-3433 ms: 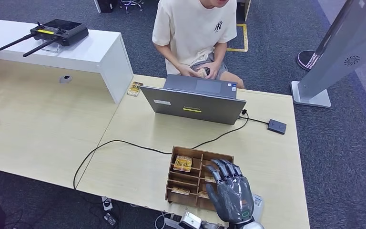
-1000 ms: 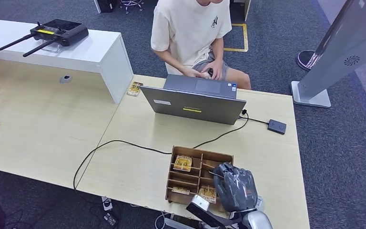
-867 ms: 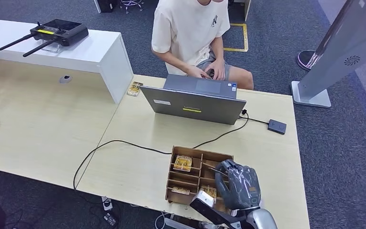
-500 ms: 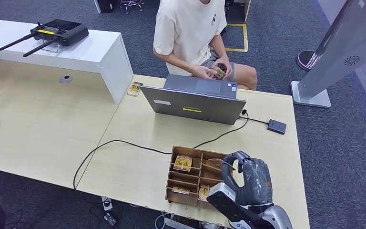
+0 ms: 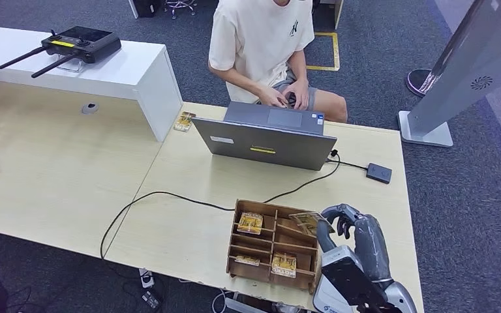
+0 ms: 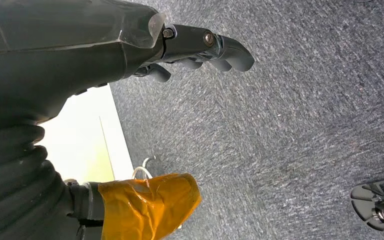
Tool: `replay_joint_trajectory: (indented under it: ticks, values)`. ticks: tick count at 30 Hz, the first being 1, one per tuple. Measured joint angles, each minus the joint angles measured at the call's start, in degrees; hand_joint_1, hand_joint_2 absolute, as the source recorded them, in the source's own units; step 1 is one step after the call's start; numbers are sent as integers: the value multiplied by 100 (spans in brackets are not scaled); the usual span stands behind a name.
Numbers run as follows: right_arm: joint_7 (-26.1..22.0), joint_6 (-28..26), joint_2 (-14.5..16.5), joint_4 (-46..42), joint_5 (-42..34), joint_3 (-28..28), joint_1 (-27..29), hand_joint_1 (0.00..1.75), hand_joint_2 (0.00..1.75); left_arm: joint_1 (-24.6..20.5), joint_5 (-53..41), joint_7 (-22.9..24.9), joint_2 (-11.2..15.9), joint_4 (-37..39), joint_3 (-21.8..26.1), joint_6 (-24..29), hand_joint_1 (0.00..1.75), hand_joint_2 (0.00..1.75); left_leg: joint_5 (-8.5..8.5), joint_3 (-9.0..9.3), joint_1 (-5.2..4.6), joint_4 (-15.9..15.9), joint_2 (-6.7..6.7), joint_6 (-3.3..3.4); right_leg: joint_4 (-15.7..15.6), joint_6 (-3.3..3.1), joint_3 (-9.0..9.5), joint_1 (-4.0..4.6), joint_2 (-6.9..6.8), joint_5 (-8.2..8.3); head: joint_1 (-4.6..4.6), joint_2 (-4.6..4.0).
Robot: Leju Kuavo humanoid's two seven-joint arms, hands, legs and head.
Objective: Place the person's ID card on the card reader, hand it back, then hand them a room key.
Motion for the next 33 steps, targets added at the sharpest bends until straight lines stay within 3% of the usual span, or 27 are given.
replay_joint_trajectory:
  ticks: [18,33]
  values:
    - [-101,155,2,-18,-348,-79,93,175,175,4,0,-2,1,0,61,0,0,175,0,0,0,0,0,0,0,0,0,0,0,0,-1,0]
    - [-191,954,5,60,-1824,-82,-196,175,175,-1,-51,-7,9,0,65,-19,0,175,1,-1,0,0,0,0,2,0,1,0,1,1,0,0]
